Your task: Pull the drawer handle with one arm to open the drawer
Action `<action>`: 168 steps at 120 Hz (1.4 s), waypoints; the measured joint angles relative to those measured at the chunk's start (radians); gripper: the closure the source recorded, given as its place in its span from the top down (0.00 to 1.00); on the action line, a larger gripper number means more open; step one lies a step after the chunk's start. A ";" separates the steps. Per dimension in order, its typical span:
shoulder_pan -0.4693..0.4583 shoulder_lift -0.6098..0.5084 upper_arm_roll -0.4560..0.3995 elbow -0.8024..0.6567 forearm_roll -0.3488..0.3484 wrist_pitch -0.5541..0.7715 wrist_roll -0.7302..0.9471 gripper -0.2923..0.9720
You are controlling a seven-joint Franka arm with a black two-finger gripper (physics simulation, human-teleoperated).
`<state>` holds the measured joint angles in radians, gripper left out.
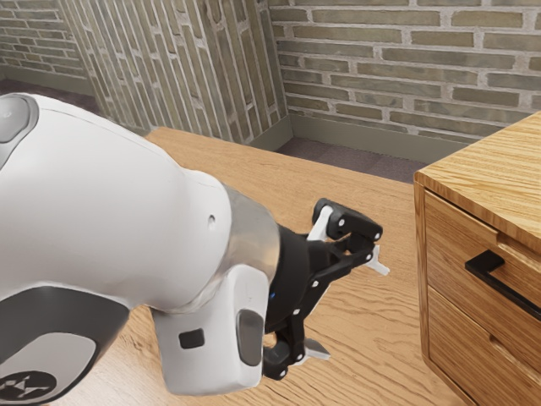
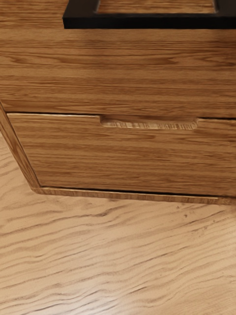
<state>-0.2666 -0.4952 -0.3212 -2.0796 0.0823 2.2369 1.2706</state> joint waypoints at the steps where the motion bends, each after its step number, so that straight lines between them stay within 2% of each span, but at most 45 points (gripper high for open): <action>1: 0.000 0.000 -0.002 0.000 -0.003 0.010 0.003 0.77; 15: 0.000 -0.016 -0.063 0.011 -0.034 0.093 0.025 0.77; 27: 0.011 -0.015 -0.077 0.027 -0.045 0.113 0.027 0.77; 37: 0.031 0.036 -0.079 0.046 -0.051 0.123 0.021 0.76; 66: 0.038 0.059 -0.140 0.062 -0.088 0.137 -0.014 0.64; 78: 0.048 0.058 -0.139 0.062 -0.092 0.133 -0.032 0.60; 94: 0.070 0.065 -0.138 0.061 -0.092 0.127 -0.053 0.51; 108: 0.108 0.119 -0.138 0.080 -0.090 0.127 -0.063 0.45; 168: 0.096 0.274 -0.144 0.182 -0.085 0.151 -0.070 0.41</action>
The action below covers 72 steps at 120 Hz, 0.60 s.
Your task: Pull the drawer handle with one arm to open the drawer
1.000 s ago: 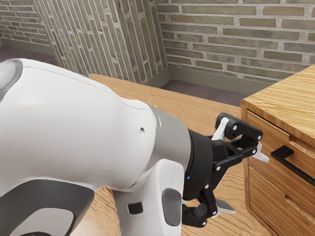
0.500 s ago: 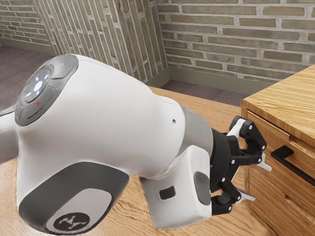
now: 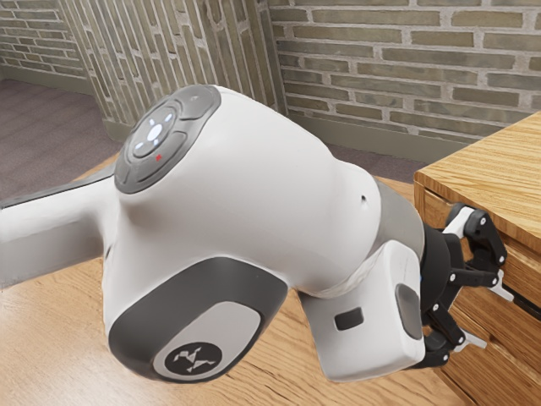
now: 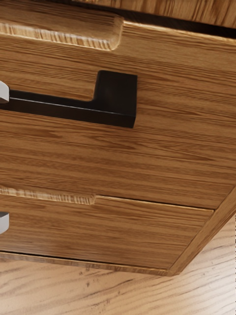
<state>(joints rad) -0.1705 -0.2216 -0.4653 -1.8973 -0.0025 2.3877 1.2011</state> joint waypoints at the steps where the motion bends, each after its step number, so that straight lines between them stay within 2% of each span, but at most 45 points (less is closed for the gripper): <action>1: 0.000 0.003 0.000 0.002 0.000 0.000 0.000 0.41; 26: 0.000 0.051 0.005 0.051 0.007 0.004 0.012 0.42; 42: 0.002 0.124 0.006 0.086 0.015 0.005 0.019 0.42; 72: -0.012 0.122 0.006 0.079 0.019 0.007 0.027 0.40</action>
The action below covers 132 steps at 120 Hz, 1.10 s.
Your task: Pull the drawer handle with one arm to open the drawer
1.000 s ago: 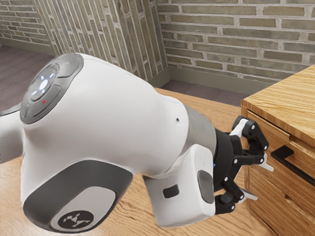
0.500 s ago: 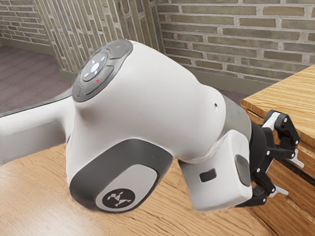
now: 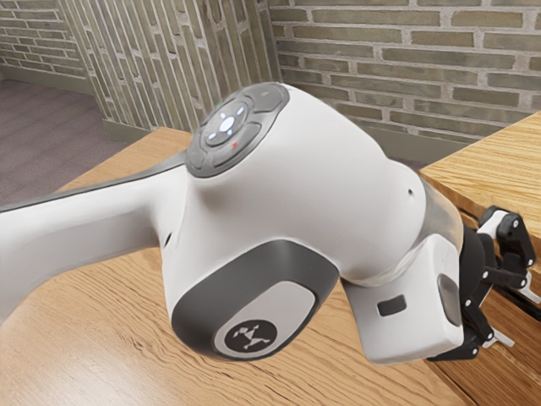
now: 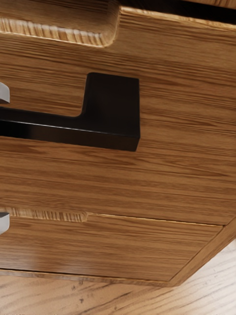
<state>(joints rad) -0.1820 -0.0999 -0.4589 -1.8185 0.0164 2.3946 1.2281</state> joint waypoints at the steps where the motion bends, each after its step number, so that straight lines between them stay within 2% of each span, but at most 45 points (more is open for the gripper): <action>1: 0.000 0.000 0.000 -0.001 0.000 0.000 0.000 0.40; 36: 0.001 -0.066 0.000 -0.060 -0.004 -0.005 0.003 0.26; 89: 0.004 -0.303 -0.020 -0.281 -0.033 0.004 -0.007 0.15; 113: 0.004 -0.404 -0.035 -0.344 -0.041 0.009 -0.017 0.16; 132: 0.004 -0.443 -0.035 -0.389 -0.049 0.009 -0.026 0.17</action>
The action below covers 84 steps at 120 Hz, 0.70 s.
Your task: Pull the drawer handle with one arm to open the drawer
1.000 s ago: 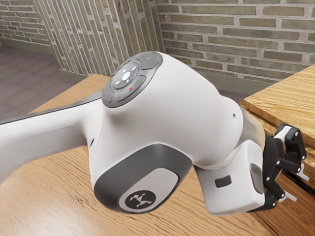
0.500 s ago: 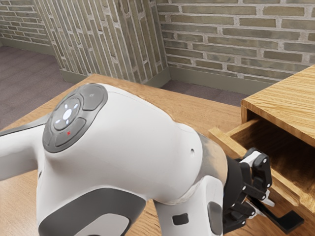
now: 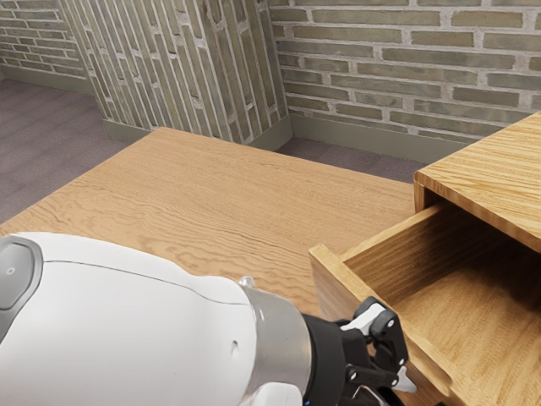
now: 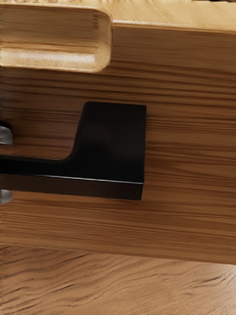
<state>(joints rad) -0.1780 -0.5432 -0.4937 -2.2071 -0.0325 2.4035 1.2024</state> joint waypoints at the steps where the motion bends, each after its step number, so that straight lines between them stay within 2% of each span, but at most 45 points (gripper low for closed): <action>1: 0.000 -0.003 0.000 -0.002 0.000 0.000 0.000 0.17; 8: 0.001 -0.023 0.000 -0.018 -0.001 0.000 -0.004 0.14; 30: 0.001 -0.076 -0.003 -0.056 -0.013 -0.001 -0.017 0.14; 72: 0.002 -0.176 -0.038 -0.103 -0.055 -0.030 -0.028 0.18; 84: 0.003 -0.188 -0.049 -0.113 -0.068 -0.037 -0.031 0.15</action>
<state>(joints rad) -0.1753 -0.7311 -0.5425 -2.3198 -0.1007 2.3666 1.1711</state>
